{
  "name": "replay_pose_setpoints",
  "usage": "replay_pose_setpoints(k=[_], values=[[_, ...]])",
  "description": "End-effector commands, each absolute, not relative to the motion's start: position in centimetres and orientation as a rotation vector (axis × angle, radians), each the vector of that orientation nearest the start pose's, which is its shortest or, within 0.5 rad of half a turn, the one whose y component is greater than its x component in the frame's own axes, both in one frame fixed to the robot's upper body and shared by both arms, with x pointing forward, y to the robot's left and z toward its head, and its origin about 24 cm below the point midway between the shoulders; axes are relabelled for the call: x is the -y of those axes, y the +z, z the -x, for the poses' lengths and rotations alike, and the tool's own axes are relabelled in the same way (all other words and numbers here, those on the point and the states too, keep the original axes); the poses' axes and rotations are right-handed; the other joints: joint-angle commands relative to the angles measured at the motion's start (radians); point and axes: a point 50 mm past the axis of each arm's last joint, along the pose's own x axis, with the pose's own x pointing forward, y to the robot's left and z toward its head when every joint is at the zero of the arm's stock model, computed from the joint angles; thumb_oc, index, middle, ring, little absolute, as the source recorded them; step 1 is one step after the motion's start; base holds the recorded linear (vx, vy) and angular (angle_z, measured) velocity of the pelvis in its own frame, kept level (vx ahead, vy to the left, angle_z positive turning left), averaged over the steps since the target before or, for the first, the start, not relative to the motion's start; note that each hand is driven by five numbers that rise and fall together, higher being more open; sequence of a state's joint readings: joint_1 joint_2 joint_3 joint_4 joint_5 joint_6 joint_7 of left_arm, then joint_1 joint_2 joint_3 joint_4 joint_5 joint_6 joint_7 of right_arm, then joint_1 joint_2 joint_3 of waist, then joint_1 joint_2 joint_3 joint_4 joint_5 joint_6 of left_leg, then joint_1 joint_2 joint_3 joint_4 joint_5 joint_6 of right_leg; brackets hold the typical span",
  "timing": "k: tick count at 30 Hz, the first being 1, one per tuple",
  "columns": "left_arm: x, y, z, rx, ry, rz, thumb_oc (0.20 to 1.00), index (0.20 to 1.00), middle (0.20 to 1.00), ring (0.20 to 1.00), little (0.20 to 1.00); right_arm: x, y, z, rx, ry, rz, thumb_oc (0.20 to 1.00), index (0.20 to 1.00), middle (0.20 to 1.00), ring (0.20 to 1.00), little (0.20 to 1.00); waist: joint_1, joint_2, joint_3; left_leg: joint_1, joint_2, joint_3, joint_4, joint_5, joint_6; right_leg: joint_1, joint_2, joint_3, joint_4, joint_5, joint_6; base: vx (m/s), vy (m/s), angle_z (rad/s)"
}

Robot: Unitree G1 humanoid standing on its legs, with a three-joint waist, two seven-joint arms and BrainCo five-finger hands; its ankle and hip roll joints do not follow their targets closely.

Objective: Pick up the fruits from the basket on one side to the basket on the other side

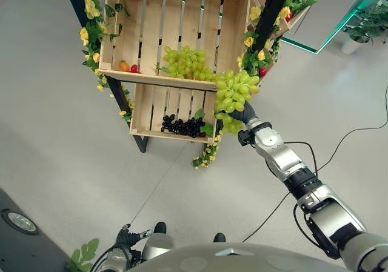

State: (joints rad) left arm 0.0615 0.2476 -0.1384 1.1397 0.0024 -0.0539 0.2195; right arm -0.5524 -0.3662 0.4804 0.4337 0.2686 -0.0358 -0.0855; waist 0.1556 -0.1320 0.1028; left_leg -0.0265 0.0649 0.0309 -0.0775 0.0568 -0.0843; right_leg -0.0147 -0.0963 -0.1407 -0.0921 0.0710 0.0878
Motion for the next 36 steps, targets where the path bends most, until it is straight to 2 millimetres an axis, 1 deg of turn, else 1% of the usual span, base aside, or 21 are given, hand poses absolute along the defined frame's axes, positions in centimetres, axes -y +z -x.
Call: replay_pose_setpoints(k=[1,6,8,9,11,12,13,14,16,20,23,25,26,27,28,29,30,36], values=[[-23.3,-15.4,-10.7,-1.091,0.205,-0.403,1.0,1.0,1.0,1.0,1.0,11.9,16.7,-37.1,0.302,0.219,0.277,0.2,0.2,0.2,0.2,0.2,0.04,-0.005,0.069,-0.034,-0.028,-0.065,0.002,-0.023,0.034,0.021,-0.027,0.02,0.005,-0.02,0.072,-0.05,0.027,0.09],[-23.5,-15.1,-11.7,-1.059,0.244,-0.386,1.0,1.0,1.0,1.0,1.0,12.8,19.2,-38.4,0.337,0.16,0.304,0.2,0.2,0.2,0.2,0.2,0.053,-0.009,0.115,-0.09,-0.038,-0.077,0.009,-0.008,0.033,-0.02,-0.034,0.013,0.005,-0.006,0.074,-0.06,0.027,0.04],[-23.5,-15.0,-12.0,-1.045,0.256,-0.369,1.0,1.0,1.0,1.0,1.0,13.5,20.4,-38.9,0.353,0.127,0.322,0.2,0.2,0.2,0.2,0.2,0.058,-0.01,0.129,-0.107,-0.043,-0.08,0.011,-0.002,0.033,-0.032,-0.036,0.009,0.005,-0.001,0.075,0.0,0.034,0.11],[-23.5,-15.0,-12.1,-1.044,0.257,-0.368,1.0,1.0,1.0,1.0,1.0,13.5,20.5,-38.9,0.354,0.127,0.322,0.2,0.2,0.2,0.2,0.2,0.058,-0.01,0.129,-0.108,-0.043,-0.08,0.011,-0.002,0.033,-0.032,-0.036,0.008,0.005,-0.001,0.075,-0.01,0.038,0.14],[-23.3,-14.7,-12.8,-1.011,0.273,-0.339,1.0,1.0,1.0,1.0,1.0,14.8,22.5,-39.8,0.368,0.061,0.35,0.2,0.2,0.2,0.2,0.2,0.069,-0.011,0.16,-0.139,-0.046,-0.089,0.012,0.01,0.031,-0.052,-0.042,-0.002,0.005,0.005,0.078,-0.01,0.056,0.13],[-23.3,-14.7,-12.8,-1.01,0.273,-0.339,1.0,1.0,1.0,1.0,1.0,14.8,22.5,-39.8,0.369,0.061,0.35,0.2,0.2,0.2,0.2,0.2,0.068,-0.01,0.16,-0.139,-0.047,-0.09,0.012,0.01,0.031,-0.053,-0.042,-0.003,0.005,0.005,0.078,-0.01,0.046,0.08],[-23.3,-14.7,-12.9,-1.005,0.28,-0.335,1.0,1.0,1.0,1.0,1.0,15.2,23.1,-40.0,0.376,0.041,0.354,0.2,0.2,0.2,0.2,0.2,0.072,-0.011,0.169,-0.148,-0.049,-0.094,0.011,0.014,0.029,-0.059,-0.044,-0.006,0.005,0.007,0.08,-0.01,0.013,0.05],[-23.3,-14.7,-12.9,-1.004,0.28,-0.335,1.0,1.0,1.0,1.0,1.0,15.2,23.2,-40.0,0.377,0.041,0.354,0.2,0.2,0.2,0.2,0.2,0.071,-0.011,0.169,-0.149,-0.049,-0.094,0.011,0.014,0.029,-0.06,-0.044,-0.007,0.005,0.007,0.08,-0.01,0.034,0.03],[-23.2,-14.5,-13.3,-0.987,0.288,-0.327,1.0,1.0,1.0,1.0,1.0,16.2,24.6,-40.5,0.387,-0.013,0.363,0.2,0.2,0.2,0.2,0.2,0.077,-0.013,0.185,-0.174,-0.048,-0.102,0.009,0.024,0.025,-0.079,-0.046,-0.014,0.005,0.012,0.083,-0.02,0.035,0.1],[-23.0,-14.4,-13.8,-0.969,0.291,-0.309,1.0,1.0,1.0,1.0,1.0,17.4,25.8,-40.6,0.405,-0.069,0.355,0.2,0.2,0.2,0.2,0.2,0.085,-0.015,0.204,-0.204,-0.047,-0.116,0.001,0.041,0.018,-0.104,-0.046,-0.023,0.005,0.017,0.085,-0.01,0.03,0.15],[-23.1,-14.4,-13.9,-0.974,0.312,-0.299,1.0,1.0,1.0,1.0,1.0,17.3,26.1,-40.2,0.441,-0.056,0.301,0.2,0.2,0.2,0.2,0.2,0.084,-0.017,0.206,-0.207,-0.054,-0.123,-0.001,0.04,0.017,-0.1,-0.048,-0.031,0.005,0.014,0.086,0.02,0.021,0.08],[-23.4,-14.4,-13.8,-0.983,0.331,-0.298,1.0,1.0,1.0,1.0,1.0,16.5,26.2,-39.7,0.472,-0.022,0.27,0.2,0.2,0.2,0.2,0.2,0.082,-0.019,0.199,-0.2,-0.059,-0.129,-0.001,0.034,0.02,-0.09,-0.05,-0.033,0.005,0.009,0.088,0.02,0.017,0.08],[-23.4,-14.5,-13.6,-0.99,0.335,-0.3,1.0,1.0,1.0,1.0,1.0,16.0,25.7,-39.4,0.477,-0.002,0.235,0.2,0.2,0.2,0.2,0.2,0.08,-0.021,0.193,-0.195,-0.062,-0.13,0.0,0.031,0.021,-0.083,-0.054,-0.034,0.005,0.006,0.088,0.01,0.028,0.11],[-23.6,-14.5,-13.5,-0.999,0.342,-0.301,1.0,1.0,1.0,1.0,1.0,15.6,25.4,-39.2,0.483,0.021,0.248,0.2,0.2,0.2,0.2,0.2,0.079,-0.023,0.188,-0.19,-0.063,-0.129,0.001,0.027,0.023,-0.076,-0.056,-0.034,0.005,0.004,0.087,0.0,0.023,0.1],[-23.6,-14.5,-13.5,-0.999,0.342,-0.301,1.0,1.0,1.0,1.0,1.0,15.6,25.4,-39.2,0.482,0.021,0.248,0.2,0.2,0.2,0.2,0.2,0.079,-0.023,0.189,-0.19,-0.063,-0.129,0.001,0.027,0.023,-0.076,-0.056,-0.034,0.005,0.004,0.087,-0.01,0.016,0.07],[-23.8,-14.5,-13.3,-1.012,0.343,-0.312,1.0,1.0,1.0,1.0,1.0,14.9,24.7,-38.6,0.489,0.062,0.238,0.2,0.2,0.2,0.2,0.2,0.074,-0.024,0.179,-0.179,-0.067,-0.129,0.005,0.02,0.026,-0.067,-0.06,-0.032,0.005,0.004,0.087,-0.02,0.012,0.05],[-23.9,-14.5,-13.2,-1.017,0.339,-0.315,1.0,1.0,1.0,1.0,1.0,14.7,24.5,-38.4,0.494,0.078,0.238,0.2,0.2,0.2,0.2,0.2,0.072,-0.026,0.174,-0.173,-0.069,-0.129,0.006,0.015,0.029,-0.064,-0.06,-0.029,0.005,0.004,0.087,-0.02,0.013,0.04],[-24.3,-14.7,-12.5,-1.051,0.331,-0.332,1.0,1.0,1.0,1.0,1.0,14.0,24.0,-37.8,0.501,0.121,0.222,0.2,0.2,0.2,0.2,0.2,0.062,-0.036,0.146,-0.137,-0.076,-0.111,0.012,0.0,0.038,-0.045,-0.062,-0.017,0.005,0.008,0.083,-0.01,0.003,-0.03]])
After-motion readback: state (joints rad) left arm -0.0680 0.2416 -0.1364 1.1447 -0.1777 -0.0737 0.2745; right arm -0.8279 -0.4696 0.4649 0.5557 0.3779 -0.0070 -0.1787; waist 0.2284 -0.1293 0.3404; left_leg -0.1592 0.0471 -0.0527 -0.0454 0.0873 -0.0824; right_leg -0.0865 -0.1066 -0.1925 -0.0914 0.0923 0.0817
